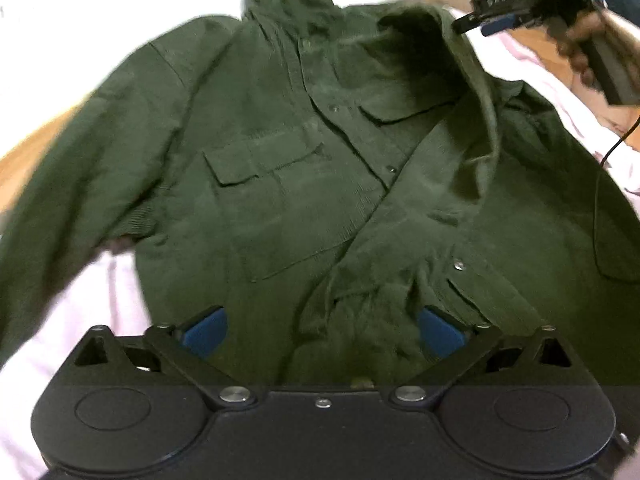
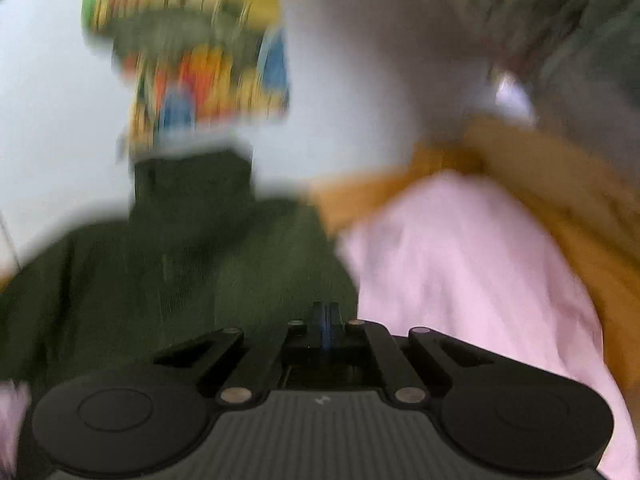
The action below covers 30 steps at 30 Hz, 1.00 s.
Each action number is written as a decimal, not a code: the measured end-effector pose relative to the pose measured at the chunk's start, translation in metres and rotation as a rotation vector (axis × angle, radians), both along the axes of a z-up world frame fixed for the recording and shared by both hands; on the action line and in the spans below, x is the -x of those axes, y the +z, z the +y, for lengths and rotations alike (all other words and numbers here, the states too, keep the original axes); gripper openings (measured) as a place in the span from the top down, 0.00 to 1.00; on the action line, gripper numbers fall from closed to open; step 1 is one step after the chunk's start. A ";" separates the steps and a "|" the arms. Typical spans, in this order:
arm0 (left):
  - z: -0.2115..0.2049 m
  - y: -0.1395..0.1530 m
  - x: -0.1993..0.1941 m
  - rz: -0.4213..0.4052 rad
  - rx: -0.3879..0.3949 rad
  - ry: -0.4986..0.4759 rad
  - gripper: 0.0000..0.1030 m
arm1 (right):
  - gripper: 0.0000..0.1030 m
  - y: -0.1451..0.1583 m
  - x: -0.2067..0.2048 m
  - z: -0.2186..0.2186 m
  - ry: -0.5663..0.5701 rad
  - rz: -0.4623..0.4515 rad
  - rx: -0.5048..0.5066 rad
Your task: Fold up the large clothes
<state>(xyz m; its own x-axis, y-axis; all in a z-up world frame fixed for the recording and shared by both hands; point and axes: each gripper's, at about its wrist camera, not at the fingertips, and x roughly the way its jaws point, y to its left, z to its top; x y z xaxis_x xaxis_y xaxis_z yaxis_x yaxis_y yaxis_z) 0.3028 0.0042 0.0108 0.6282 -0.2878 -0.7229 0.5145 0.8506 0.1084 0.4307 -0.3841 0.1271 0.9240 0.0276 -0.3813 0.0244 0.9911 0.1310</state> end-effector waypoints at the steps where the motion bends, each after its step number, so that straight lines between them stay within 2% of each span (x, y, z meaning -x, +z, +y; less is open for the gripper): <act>1: -0.002 -0.006 -0.009 0.023 0.003 0.008 0.16 | 1.00 0.014 -0.005 -0.003 -0.015 -0.046 -0.013; 2: -0.004 -0.012 -0.017 0.049 0.007 0.017 0.25 | 1.00 0.024 -0.015 -0.006 -0.009 -0.064 -0.027; 4: -0.002 -0.019 -0.025 0.077 0.026 0.032 0.37 | 1.00 0.037 -0.035 -0.007 0.063 -0.032 -0.027; 6: -0.001 -0.025 -0.031 0.091 0.037 0.044 0.46 | 1.00 0.035 -0.043 -0.002 0.092 0.013 0.029; 8: 0.001 -0.033 -0.036 0.115 0.049 0.051 0.52 | 0.88 0.022 -0.038 0.006 0.107 0.078 0.088; 10: 0.003 -0.039 -0.036 0.127 0.067 0.062 0.52 | 0.44 0.011 -0.027 0.019 0.129 0.136 0.140; 12: 0.004 -0.040 -0.035 0.118 0.084 0.065 0.52 | 0.31 0.003 -0.015 0.032 0.162 0.155 0.200; 15: 0.002 -0.040 -0.033 0.100 0.089 0.047 0.56 | 0.28 -0.004 -0.006 0.056 0.180 0.172 0.292; 17: 0.000 -0.040 -0.033 0.101 0.111 0.015 0.62 | 0.31 -0.016 -0.010 0.073 0.136 0.174 0.416; 18: -0.001 -0.040 -0.034 0.099 0.116 0.003 0.65 | 0.64 -0.020 -0.008 0.075 0.120 0.156 0.461; 19: -0.002 -0.041 -0.035 0.096 0.123 0.000 0.72 | 0.94 -0.021 -0.010 0.075 0.102 0.149 0.473; 21: -0.002 -0.043 -0.037 0.103 0.139 0.007 0.80 | 0.94 -0.013 -0.018 0.065 0.067 0.125 0.427; 23: 0.001 -0.044 -0.038 0.099 0.174 0.031 0.91 | 0.95 0.003 -0.025 0.053 0.014 0.064 0.389; 25: 0.006 -0.042 -0.038 0.095 0.213 0.056 0.93 | 0.95 0.019 -0.036 0.043 -0.018 0.023 0.324; 28: 0.013 -0.035 -0.032 0.049 0.295 0.057 0.94 | 0.95 0.015 -0.074 0.046 0.001 0.067 0.282; 30: 0.013 -0.027 -0.031 0.036 0.338 0.060 0.94 | 0.94 -0.003 -0.095 0.038 0.024 0.101 0.189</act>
